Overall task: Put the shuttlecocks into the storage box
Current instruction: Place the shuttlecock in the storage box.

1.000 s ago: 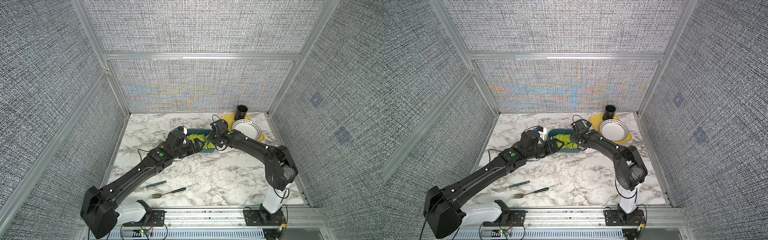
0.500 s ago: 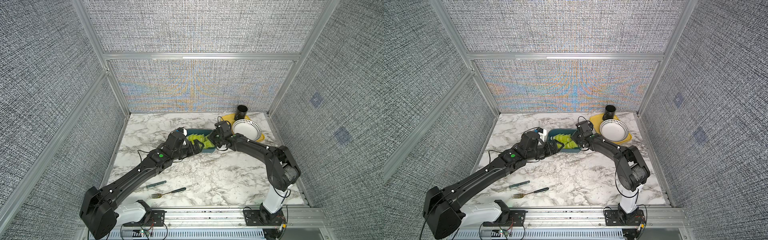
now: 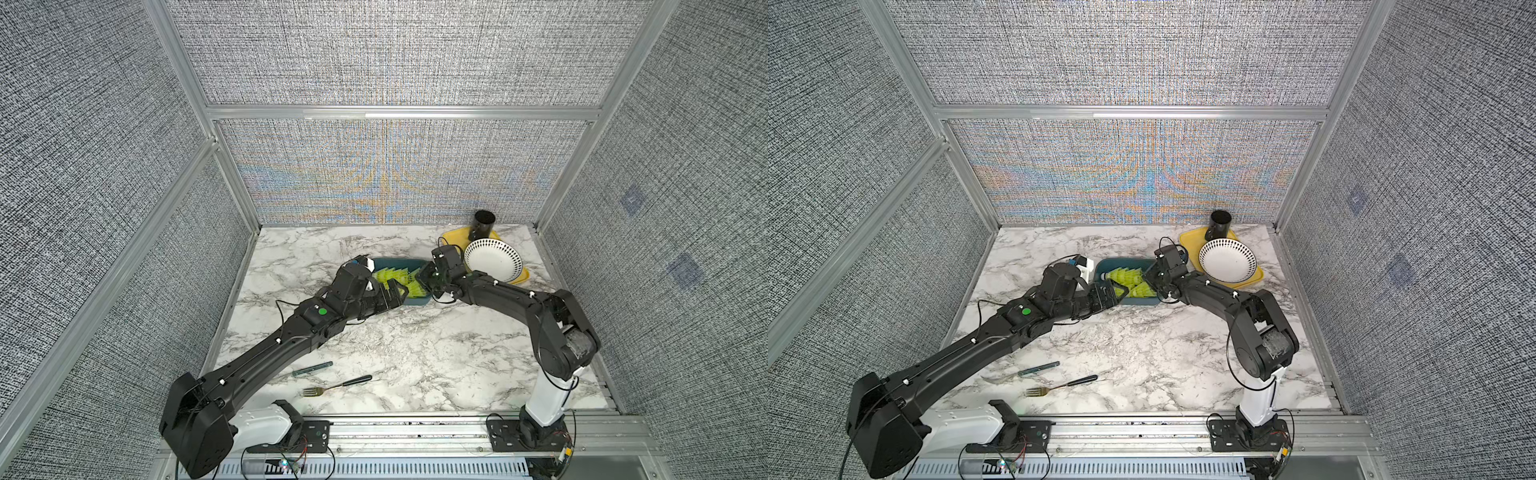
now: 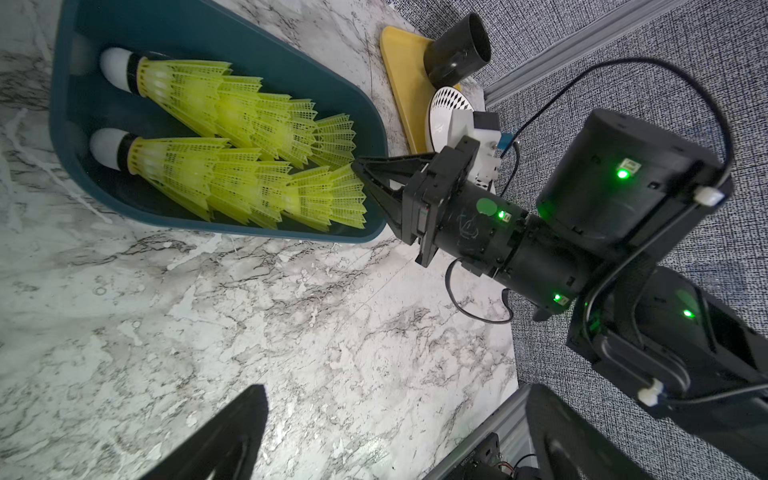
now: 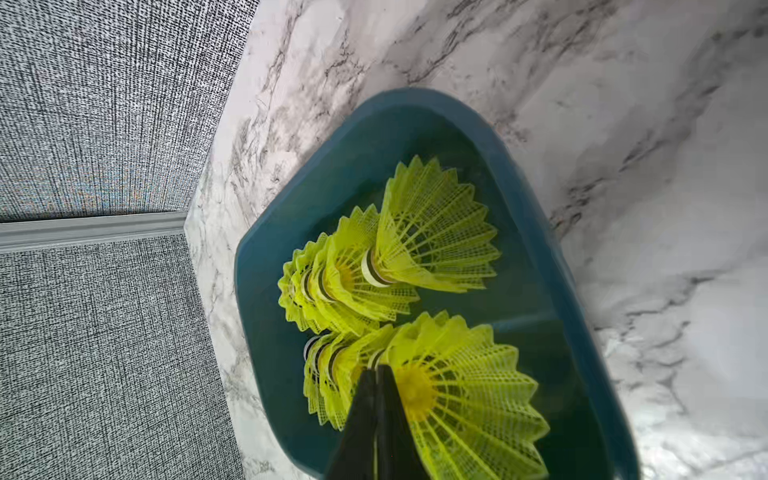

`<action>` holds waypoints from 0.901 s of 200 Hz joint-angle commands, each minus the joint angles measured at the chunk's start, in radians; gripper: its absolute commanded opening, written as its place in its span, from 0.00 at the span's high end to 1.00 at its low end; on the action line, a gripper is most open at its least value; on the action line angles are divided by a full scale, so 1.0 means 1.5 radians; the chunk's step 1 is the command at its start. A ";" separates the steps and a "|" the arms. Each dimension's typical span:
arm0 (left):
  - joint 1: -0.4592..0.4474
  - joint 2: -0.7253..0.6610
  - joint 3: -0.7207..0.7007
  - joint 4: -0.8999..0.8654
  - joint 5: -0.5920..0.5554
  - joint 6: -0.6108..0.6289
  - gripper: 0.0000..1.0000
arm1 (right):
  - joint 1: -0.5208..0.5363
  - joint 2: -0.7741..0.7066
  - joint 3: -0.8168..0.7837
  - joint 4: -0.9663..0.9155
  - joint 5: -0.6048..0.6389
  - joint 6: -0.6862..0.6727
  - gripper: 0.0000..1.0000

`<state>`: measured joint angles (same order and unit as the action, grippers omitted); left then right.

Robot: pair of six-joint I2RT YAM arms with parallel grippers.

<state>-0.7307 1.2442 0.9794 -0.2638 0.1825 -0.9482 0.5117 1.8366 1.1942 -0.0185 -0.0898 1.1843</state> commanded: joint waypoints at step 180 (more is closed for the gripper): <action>-0.005 0.029 0.007 -0.001 0.003 0.001 0.00 | -0.013 0.027 -0.048 0.095 -0.062 0.048 1.00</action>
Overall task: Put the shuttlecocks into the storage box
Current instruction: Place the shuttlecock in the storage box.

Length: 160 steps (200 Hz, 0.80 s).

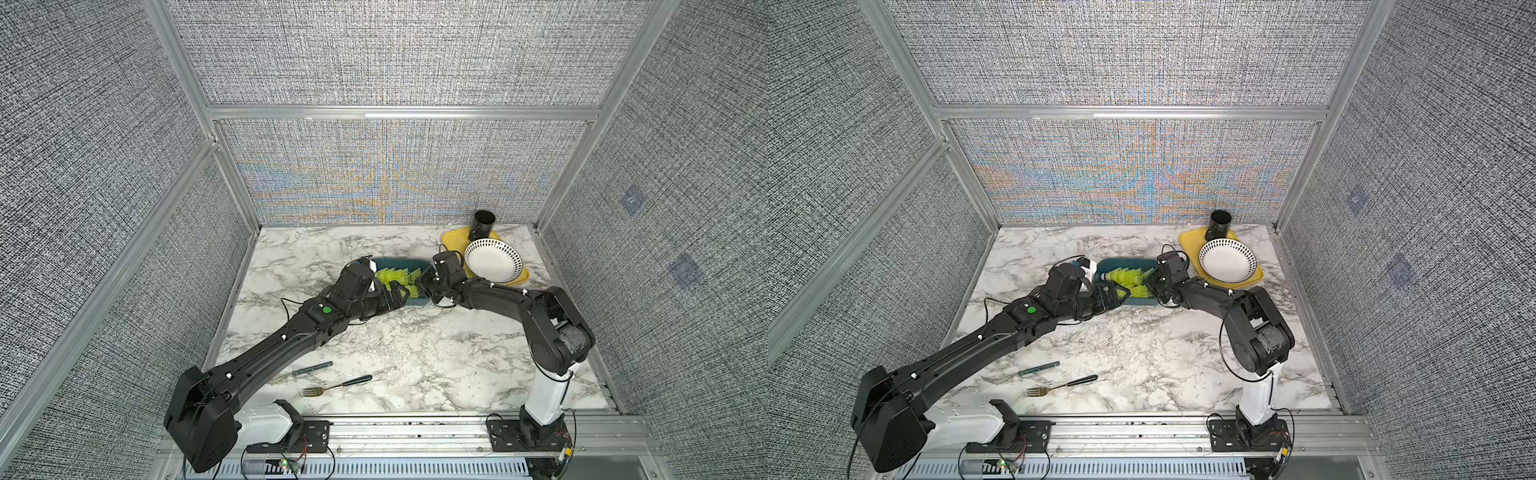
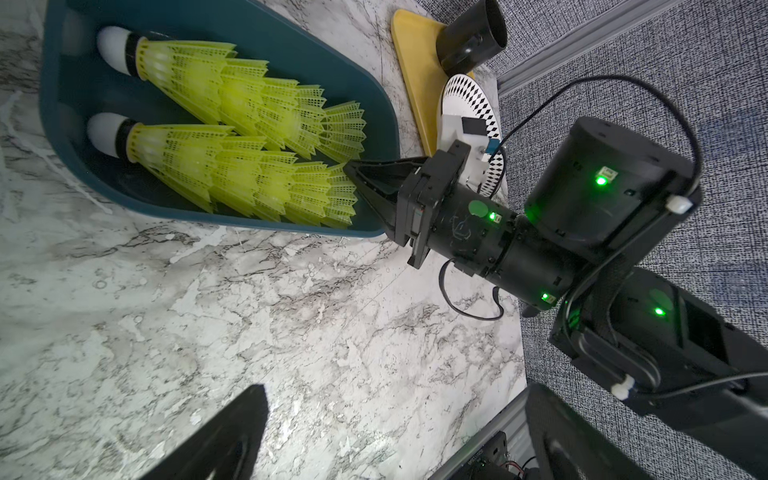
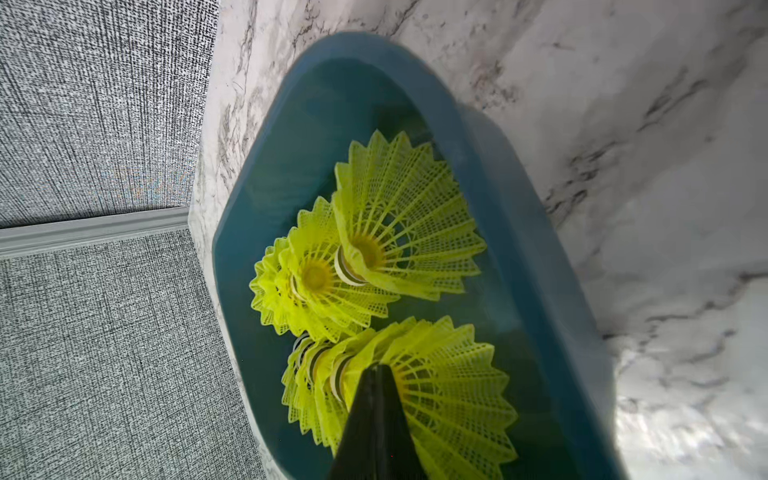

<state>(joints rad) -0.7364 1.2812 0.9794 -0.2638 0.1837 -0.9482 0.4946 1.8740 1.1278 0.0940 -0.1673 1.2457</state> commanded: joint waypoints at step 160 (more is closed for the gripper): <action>-0.008 0.017 -0.001 -0.005 0.002 0.002 0.00 | -0.002 0.025 0.030 -0.004 -0.034 -0.011 0.99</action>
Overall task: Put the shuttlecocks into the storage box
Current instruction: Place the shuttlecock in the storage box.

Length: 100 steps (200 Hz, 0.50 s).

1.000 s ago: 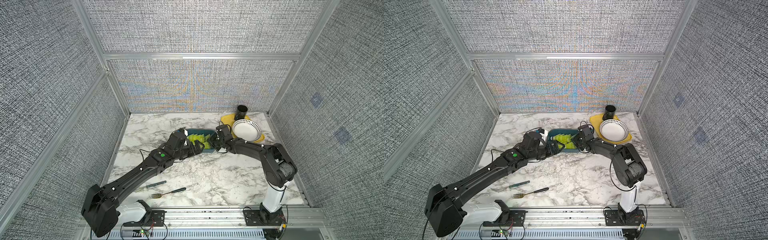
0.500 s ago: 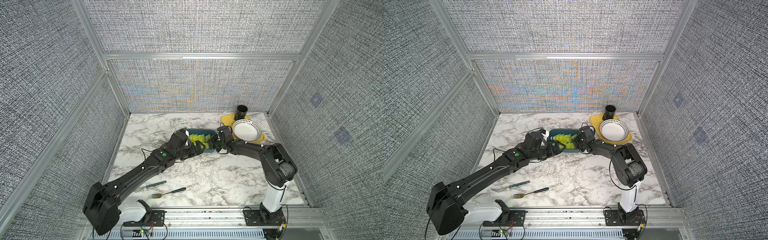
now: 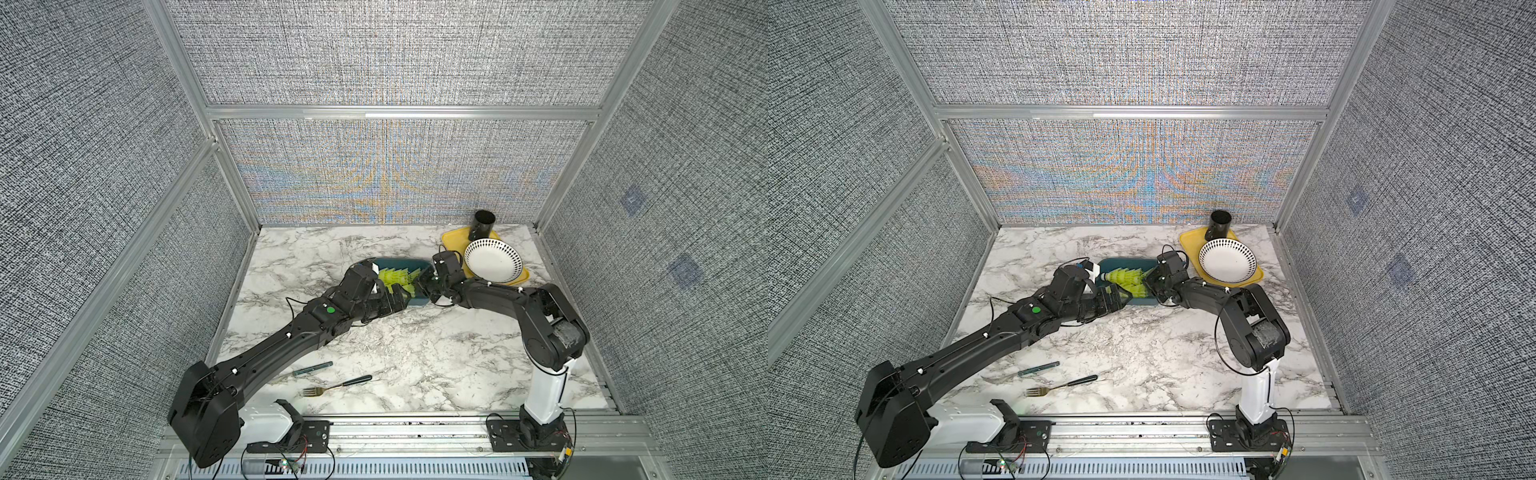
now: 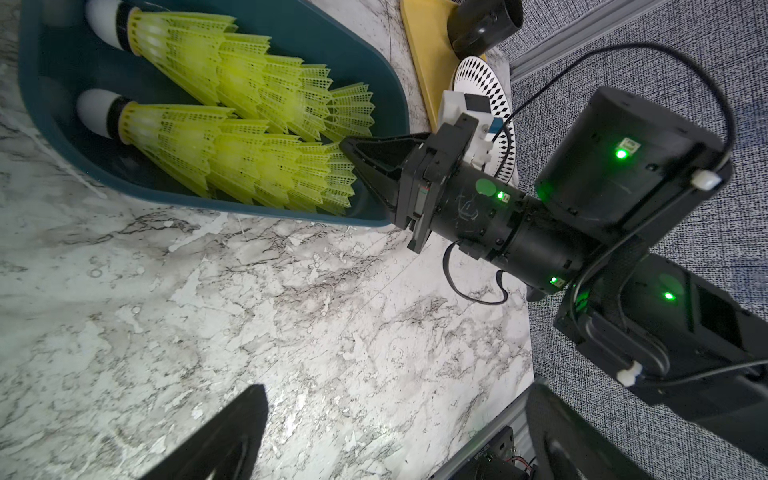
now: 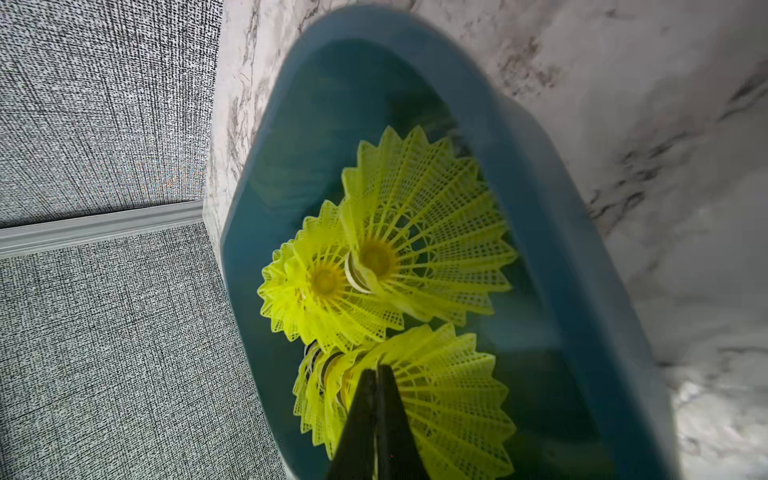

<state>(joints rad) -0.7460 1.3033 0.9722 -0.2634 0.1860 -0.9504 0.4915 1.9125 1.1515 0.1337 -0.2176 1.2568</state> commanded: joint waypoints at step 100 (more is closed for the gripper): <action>-0.002 -0.001 0.003 -0.011 -0.005 0.002 0.00 | 0.004 0.000 0.090 -0.176 0.023 -0.065 0.52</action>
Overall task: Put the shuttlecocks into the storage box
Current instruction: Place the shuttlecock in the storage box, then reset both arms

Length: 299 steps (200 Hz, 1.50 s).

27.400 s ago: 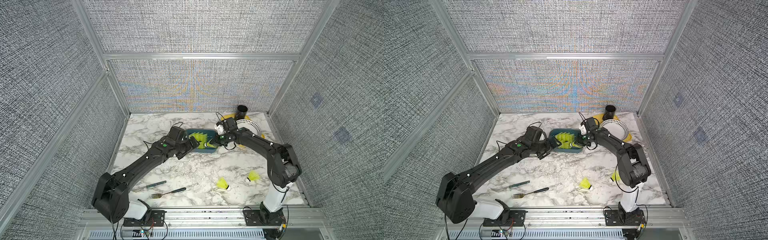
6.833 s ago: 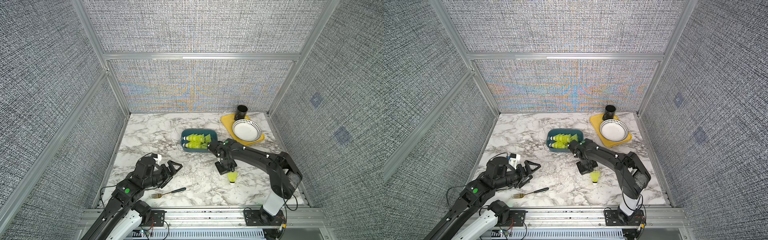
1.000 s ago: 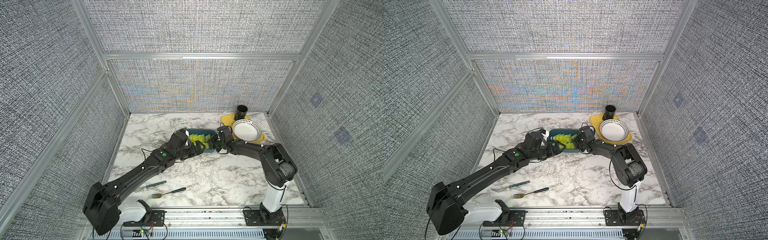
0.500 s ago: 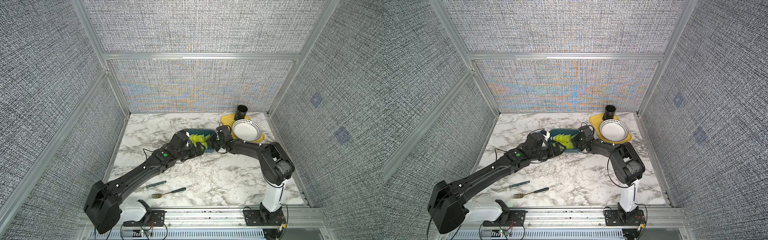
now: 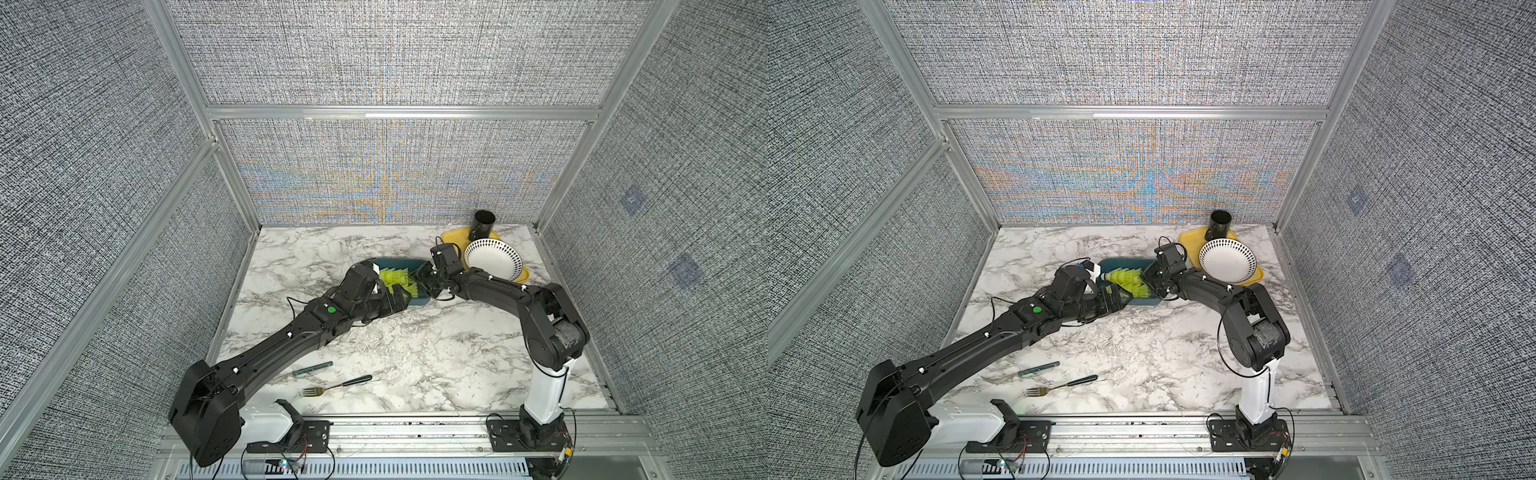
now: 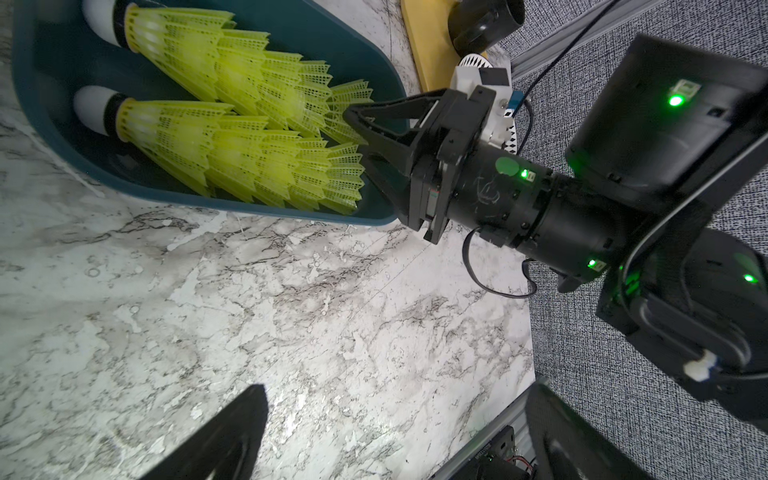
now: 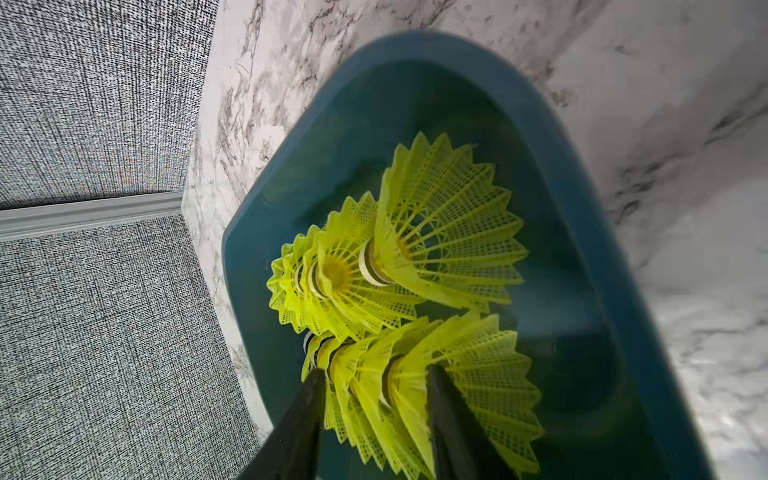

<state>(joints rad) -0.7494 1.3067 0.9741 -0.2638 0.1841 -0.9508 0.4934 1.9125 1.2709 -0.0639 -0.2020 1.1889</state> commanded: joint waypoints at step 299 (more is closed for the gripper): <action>0.002 -0.041 0.014 -0.110 -0.048 0.022 0.00 | -0.028 -0.272 0.023 -0.262 0.240 -0.359 0.01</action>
<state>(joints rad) -0.7490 1.2587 0.9993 -0.3939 0.1307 -0.9302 0.4698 1.5787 1.3712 -0.4549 0.0986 0.7815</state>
